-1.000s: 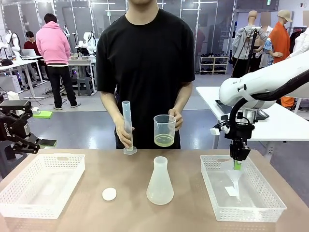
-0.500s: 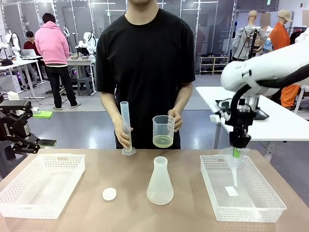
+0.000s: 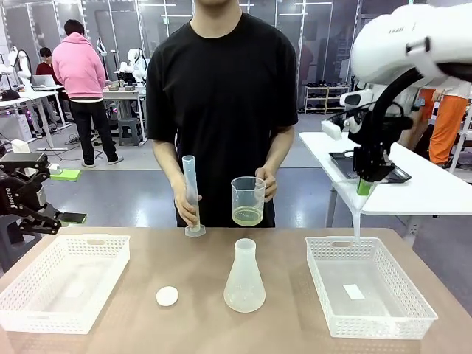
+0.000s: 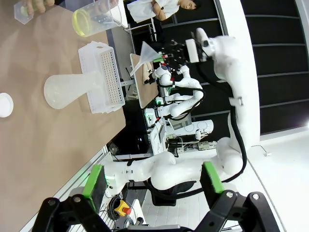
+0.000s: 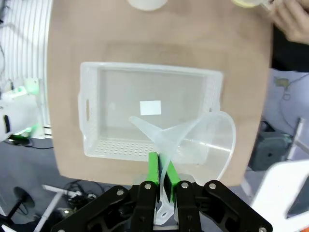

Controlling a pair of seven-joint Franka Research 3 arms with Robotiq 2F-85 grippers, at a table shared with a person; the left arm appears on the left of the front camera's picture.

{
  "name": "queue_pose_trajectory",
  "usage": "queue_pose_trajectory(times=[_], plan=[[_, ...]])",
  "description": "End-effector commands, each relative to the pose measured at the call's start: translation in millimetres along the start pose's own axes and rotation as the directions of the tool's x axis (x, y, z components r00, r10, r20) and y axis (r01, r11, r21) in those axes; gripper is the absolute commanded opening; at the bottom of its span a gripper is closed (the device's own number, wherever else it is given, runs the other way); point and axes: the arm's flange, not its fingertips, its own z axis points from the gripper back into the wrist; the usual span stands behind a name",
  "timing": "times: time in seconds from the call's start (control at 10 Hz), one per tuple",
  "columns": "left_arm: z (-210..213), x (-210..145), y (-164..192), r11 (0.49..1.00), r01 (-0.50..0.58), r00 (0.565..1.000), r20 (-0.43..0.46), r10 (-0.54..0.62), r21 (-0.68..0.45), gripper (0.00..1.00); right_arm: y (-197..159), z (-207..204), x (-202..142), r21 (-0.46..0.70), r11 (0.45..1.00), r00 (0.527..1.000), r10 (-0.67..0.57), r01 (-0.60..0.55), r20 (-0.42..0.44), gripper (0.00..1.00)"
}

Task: Prepare the solutions needed for the experiment.
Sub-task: Pick up the Plastic Funnel and insert it into the Big flask.

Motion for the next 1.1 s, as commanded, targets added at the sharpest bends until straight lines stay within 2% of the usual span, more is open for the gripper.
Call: queue_pose_trajectory(times=[0.0, 0.2, 0.4, 0.5, 0.9, 1.0], plan=[[-1, 1, -3, 1.0, 0.001, 1.0, 0.003, -0.001, -0.022, 1.0, 50, 7, 6, -0.198, 0.98, 0.999, 0.014, -0.023, -0.047, 0.0], [-1, 1, -3, 1.0, 0.001, 1.0, 0.003, -0.001, -0.022, 1.0, 81, 26, 13, -0.321, 0.947, 0.998, 0.009, -0.03, -0.065, 0.0], [-1, 1, -3, 1.0, 0.001, 1.0, 0.003, -0.001, -0.022, 1.0, 96, 31, 12, -0.365, 0.931, 0.999, 0.001, -0.018, -0.046, 0.0], [-1, 1, -3, 1.0, 0.001, 1.0, 0.003, -0.001, -0.022, 1.0, 80, 46, 17, -0.307, 0.95, 0.998, 0.043, -0.055, -0.049, 0.0], [-1, 1, -3, 1.0, 0.001, 1.0, 0.003, -0.001, -0.022, 1.0, 80, 46, 17, -0.307, 0.95, 0.998, 0.043, -0.055, -0.049, 0.0], [-1, 1, -3, 1.0, 0.001, 1.0, 0.003, -0.001, -0.022, 1.0, 84, 42, 16, -0.317, 0.946, 0.998, 0.057, -0.067, -0.039, 0.05]])
